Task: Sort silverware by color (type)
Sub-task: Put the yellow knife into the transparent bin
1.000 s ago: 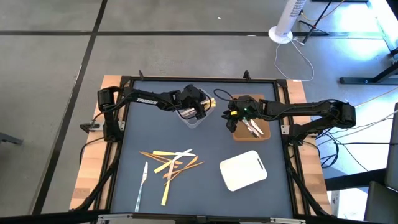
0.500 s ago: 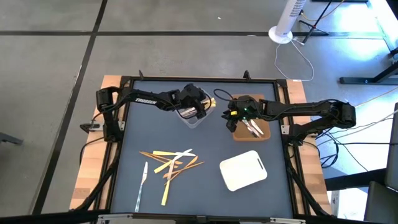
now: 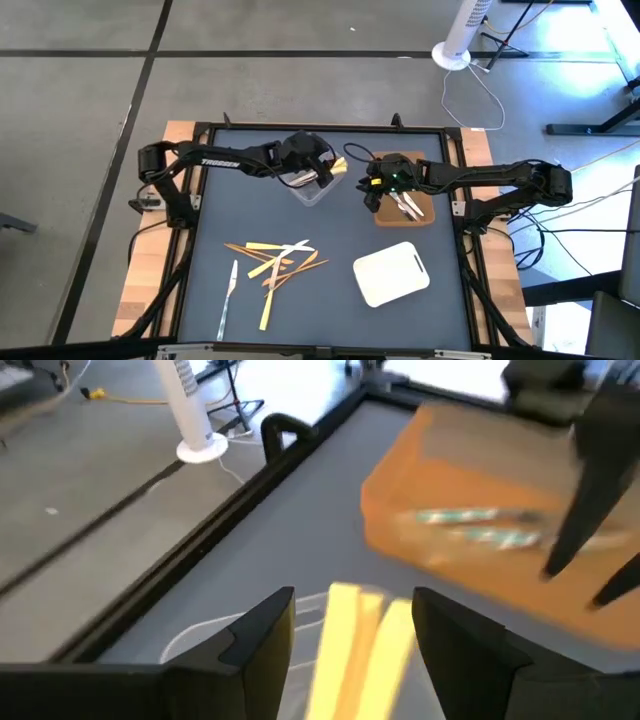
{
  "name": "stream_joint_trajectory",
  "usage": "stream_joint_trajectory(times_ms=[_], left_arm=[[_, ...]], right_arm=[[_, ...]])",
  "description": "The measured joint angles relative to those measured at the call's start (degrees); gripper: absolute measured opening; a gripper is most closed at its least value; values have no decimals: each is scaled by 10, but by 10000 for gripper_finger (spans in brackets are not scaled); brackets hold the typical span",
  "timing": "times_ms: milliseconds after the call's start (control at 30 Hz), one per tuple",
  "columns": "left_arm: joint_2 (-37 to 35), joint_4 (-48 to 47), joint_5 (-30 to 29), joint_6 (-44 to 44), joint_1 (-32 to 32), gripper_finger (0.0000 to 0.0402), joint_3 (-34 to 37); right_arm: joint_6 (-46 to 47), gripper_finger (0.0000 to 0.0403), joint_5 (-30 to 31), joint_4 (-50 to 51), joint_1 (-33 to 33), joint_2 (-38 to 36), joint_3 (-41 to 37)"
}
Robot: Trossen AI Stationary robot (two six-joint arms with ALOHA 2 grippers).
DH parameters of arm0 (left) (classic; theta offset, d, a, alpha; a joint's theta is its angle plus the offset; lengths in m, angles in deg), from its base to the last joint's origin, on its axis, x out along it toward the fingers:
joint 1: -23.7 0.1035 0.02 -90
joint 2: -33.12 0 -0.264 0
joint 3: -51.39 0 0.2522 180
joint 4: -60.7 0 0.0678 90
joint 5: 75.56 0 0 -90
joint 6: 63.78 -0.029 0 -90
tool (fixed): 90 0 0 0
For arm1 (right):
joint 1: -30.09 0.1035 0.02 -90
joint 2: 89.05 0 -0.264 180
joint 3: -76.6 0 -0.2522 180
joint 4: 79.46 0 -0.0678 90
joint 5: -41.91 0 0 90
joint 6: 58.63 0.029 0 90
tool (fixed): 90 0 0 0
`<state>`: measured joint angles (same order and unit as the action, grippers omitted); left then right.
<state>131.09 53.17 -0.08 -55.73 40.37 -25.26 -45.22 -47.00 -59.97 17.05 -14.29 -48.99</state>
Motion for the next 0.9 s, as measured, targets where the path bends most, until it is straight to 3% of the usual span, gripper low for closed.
stream_joint_trajectory(times_ms=[167, 467, 900], left_arm=[[-30, -51, 0, 86, -12, 199, 0], [-92, -247, 9, 195, -50, 199, 0], [-118, -461, 116, 364, -144, 199, 0]], right_arm=[[0, 86, 0, 0, 0, 0, 0], [0, 86, 0, 1, 0, 0, 0], [0, 86, 0, 1, 0, 0, 0]])
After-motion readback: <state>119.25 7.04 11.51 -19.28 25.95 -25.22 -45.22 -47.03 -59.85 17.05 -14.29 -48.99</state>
